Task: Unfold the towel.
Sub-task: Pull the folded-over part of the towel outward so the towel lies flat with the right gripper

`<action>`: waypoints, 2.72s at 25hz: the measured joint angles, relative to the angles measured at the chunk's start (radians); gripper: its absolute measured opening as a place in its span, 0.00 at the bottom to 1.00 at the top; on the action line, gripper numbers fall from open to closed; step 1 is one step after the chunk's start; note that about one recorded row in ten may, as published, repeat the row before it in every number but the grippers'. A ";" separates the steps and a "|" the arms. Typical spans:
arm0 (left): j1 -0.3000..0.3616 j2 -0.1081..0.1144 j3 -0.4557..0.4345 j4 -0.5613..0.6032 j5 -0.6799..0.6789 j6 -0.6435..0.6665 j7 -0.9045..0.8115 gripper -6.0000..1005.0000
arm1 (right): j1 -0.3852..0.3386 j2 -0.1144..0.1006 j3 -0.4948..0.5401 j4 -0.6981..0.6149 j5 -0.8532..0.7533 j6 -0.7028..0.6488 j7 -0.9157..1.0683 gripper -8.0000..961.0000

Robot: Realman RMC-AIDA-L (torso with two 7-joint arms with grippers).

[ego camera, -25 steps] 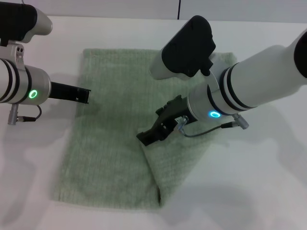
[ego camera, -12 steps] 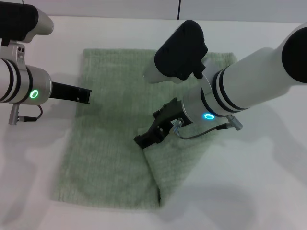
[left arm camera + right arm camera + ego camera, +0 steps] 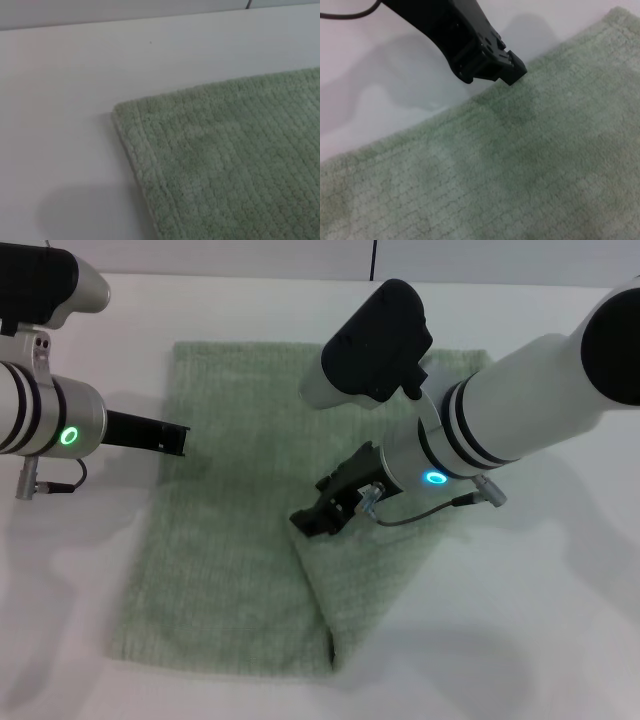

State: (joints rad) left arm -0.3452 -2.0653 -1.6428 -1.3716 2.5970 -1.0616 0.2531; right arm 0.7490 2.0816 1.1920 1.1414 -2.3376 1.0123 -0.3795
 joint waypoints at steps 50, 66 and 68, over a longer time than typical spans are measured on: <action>-0.008 -0.001 0.039 -0.004 0.000 -0.031 0.000 0.00 | -0.057 -0.005 0.179 0.334 -0.067 0.421 0.017 0.01; -0.031 -0.001 0.038 0.063 0.000 -0.011 0.000 0.00 | -0.098 -0.003 0.180 0.526 -0.131 0.574 0.077 0.01; -0.032 -0.001 0.038 0.064 0.000 -0.011 0.000 0.00 | -0.117 -0.003 0.167 0.565 -0.143 0.591 0.092 0.01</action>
State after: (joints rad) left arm -0.3775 -2.0663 -1.6046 -1.3076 2.5971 -1.0724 0.2530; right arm 0.6323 2.0791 1.3594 1.7069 -2.4808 1.6031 -0.2874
